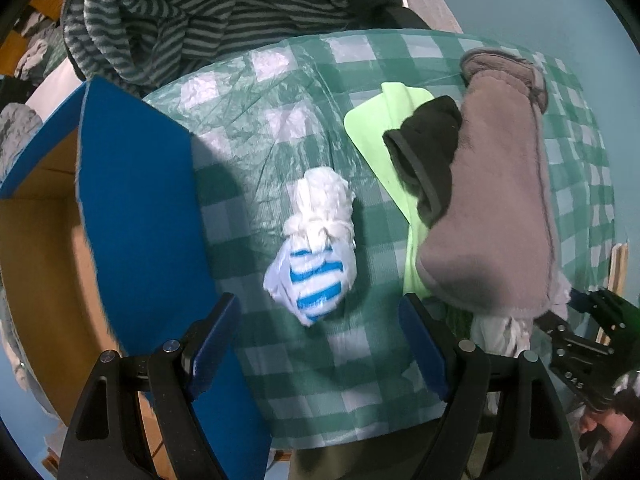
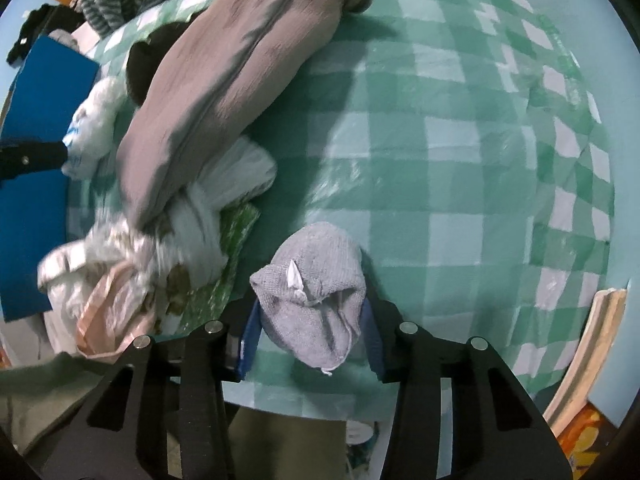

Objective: Organize soft objects
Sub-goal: 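Close the left gripper on the white blue-striped sock bundle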

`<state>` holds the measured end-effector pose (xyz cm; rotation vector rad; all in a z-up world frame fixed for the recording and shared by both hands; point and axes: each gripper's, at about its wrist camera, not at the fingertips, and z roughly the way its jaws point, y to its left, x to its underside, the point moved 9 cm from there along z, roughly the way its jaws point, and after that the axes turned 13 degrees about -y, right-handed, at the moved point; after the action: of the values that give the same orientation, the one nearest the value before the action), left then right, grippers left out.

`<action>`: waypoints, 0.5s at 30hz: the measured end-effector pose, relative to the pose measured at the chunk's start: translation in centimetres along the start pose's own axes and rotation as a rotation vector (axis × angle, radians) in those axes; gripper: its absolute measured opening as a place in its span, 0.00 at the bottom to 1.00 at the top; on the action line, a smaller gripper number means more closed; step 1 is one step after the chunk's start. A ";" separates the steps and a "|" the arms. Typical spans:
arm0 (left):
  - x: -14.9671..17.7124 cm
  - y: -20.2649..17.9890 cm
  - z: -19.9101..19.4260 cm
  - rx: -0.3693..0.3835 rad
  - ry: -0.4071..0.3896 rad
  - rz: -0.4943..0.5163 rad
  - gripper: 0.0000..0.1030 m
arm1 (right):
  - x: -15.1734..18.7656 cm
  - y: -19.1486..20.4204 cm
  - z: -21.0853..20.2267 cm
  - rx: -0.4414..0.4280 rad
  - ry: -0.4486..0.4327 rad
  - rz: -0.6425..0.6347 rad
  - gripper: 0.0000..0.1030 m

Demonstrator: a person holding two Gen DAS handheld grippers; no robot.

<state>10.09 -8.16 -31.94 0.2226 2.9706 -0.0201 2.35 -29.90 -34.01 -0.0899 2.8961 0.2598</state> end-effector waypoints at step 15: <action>-2.1 -0.9 3.4 -0.063 0.043 0.006 0.84 | -5.9 -0.8 -0.8 -0.003 -0.046 -0.020 0.43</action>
<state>12.55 -9.49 -34.93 0.2269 3.0075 0.0794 7.94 -30.57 -31.97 -0.1113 2.8481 0.2594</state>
